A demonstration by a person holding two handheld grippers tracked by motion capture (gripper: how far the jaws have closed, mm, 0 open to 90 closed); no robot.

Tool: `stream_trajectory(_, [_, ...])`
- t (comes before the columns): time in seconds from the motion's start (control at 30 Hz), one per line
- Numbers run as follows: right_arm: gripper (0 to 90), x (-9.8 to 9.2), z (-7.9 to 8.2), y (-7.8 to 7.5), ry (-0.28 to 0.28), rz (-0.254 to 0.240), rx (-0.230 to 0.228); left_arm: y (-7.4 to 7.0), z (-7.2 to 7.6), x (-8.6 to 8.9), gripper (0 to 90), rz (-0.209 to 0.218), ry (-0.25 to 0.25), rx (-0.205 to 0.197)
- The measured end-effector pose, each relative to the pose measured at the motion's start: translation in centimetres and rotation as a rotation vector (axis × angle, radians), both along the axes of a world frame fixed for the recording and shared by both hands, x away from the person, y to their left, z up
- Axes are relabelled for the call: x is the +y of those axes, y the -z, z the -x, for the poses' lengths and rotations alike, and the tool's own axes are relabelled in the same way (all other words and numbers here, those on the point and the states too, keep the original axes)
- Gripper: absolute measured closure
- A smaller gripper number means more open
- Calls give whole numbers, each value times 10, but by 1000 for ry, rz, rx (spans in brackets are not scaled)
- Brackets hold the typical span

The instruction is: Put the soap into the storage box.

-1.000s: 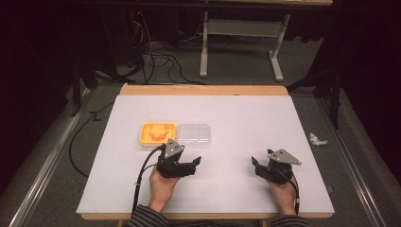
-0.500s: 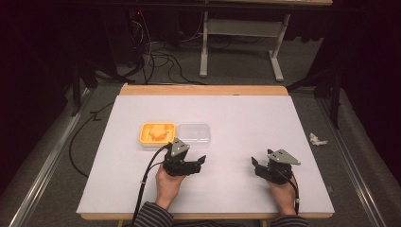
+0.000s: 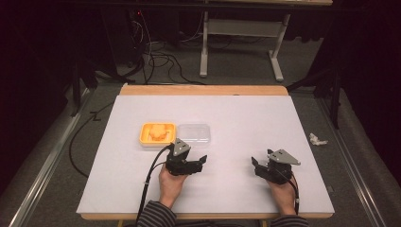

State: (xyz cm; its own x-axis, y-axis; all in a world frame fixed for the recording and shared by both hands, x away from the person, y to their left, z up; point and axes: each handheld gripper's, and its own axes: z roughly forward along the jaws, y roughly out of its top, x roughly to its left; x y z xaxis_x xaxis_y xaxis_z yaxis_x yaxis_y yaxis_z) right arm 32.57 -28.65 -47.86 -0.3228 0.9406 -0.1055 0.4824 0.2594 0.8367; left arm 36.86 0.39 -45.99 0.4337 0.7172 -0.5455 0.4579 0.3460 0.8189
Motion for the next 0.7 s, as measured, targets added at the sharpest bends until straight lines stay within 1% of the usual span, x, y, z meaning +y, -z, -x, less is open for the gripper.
stream_trajectory(0.07, [304, 0, 0, 0, 2, -3, 0, 0, 0, 0, 251, -1, -1, -3])
stream_trajectory(0.1, [304, 0, 0, 0, -2, 3, -2, 1, 0, -1, 251, -8, -1, -4])
stream_trajectory(0.13, [305, 1, 0, 0, -1, 7, 3, 2, -1, -2, 251, -4, -4, -6])
stream_trajectory(0.27, [305, 1, 0, 0, 0, 11, 10, 6, -1, -3, 251, -21, -13, -20])
stream_trajectory(0.3, [305, 1, 0, 0, -2, 12, 8, 7, -1, -3, 251, -35, -7, -24])
stream_trajectory(0.4, [305, 1, -1, 0, -3, 9, 9, 9, -1, -3, 251, -38, -17, -27])
stream_trajectory(0.47, [306, 1, -1, 0, -4, 14, 11, 11, -1, -2, 251, -41, -17, -22])
stream_trajectory(0.5, [306, 1, -1, 0, -3, 12, 11, 12, -1, -2, 251, -29, -23, -21])
stream_trajectory(0.57, [306, 2, -1, 0, -3, 25, 14, 14, -1, -1, 251, -30, -26, -18])
stream_trajectory(0.7, [307, 3, -1, 1, -3, 28, 15, 17, -1, -1, 251, -52, -30, -28])
